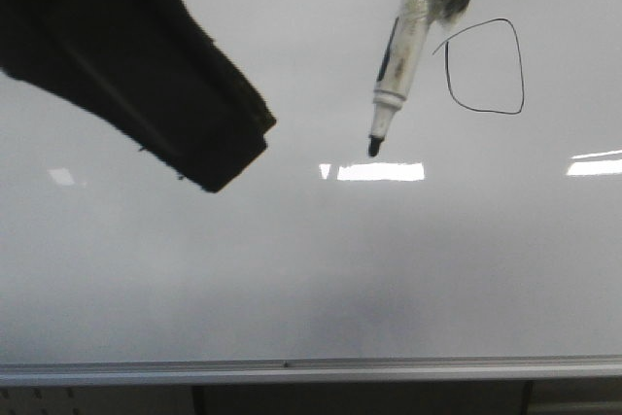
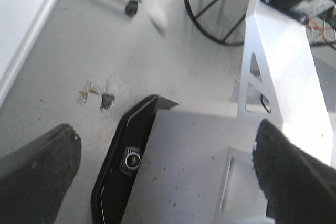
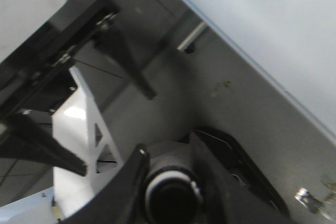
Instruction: Write number 0 on whiteboard
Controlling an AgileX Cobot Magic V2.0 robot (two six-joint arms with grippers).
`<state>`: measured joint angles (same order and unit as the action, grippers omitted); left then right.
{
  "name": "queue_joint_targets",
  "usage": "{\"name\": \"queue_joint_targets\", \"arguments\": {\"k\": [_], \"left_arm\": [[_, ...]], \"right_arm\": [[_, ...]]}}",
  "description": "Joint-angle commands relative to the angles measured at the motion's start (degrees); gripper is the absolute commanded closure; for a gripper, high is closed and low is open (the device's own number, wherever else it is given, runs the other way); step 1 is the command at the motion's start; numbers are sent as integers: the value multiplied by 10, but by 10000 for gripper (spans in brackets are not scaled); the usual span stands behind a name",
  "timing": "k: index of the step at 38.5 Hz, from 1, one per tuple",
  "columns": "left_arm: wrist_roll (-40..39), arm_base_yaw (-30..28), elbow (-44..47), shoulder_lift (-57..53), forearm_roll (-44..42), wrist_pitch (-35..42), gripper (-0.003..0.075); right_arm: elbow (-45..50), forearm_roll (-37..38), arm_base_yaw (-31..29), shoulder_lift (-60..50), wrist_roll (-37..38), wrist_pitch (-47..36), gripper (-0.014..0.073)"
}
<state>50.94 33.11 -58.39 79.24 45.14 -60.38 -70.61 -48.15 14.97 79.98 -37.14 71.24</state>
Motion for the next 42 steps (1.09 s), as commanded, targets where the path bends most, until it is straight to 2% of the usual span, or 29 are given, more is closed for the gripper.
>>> {"name": "queue_joint_targets", "arguments": {"k": [1, 11, 18, 21, 23, 27, 37, 42], "left_arm": [[16, 3, -19, -18, 52, 15, 83], [44, 3, -19, -18, 110, 0, 83], [45, 3, -19, -18, 134, -11, 85], [51, 3, -19, -18, 140, -11, 118], [51, 3, -19, -18, 140, -11, 158], [51, 3, -19, -18, 140, -11, 297], [55, 3, -19, -18, 140, -12, 731], [59, 3, -19, -18, 139, -18, 739]], "right_arm": [[32, -99, -1, -27, -54, 48, 655], [62, -206, 1, -27, -115, 34, 655], [62, -213, 1, -27, -118, 31, 655], [62, -215, 1, -27, -118, 31, 655], [62, -215, 1, -27, -118, 31, 655], [62, -215, 1, -27, -119, 31, 655], [62, -215, 1, -27, -125, 31, 655], [62, -215, 1, -27, -129, 29, 638]]}}
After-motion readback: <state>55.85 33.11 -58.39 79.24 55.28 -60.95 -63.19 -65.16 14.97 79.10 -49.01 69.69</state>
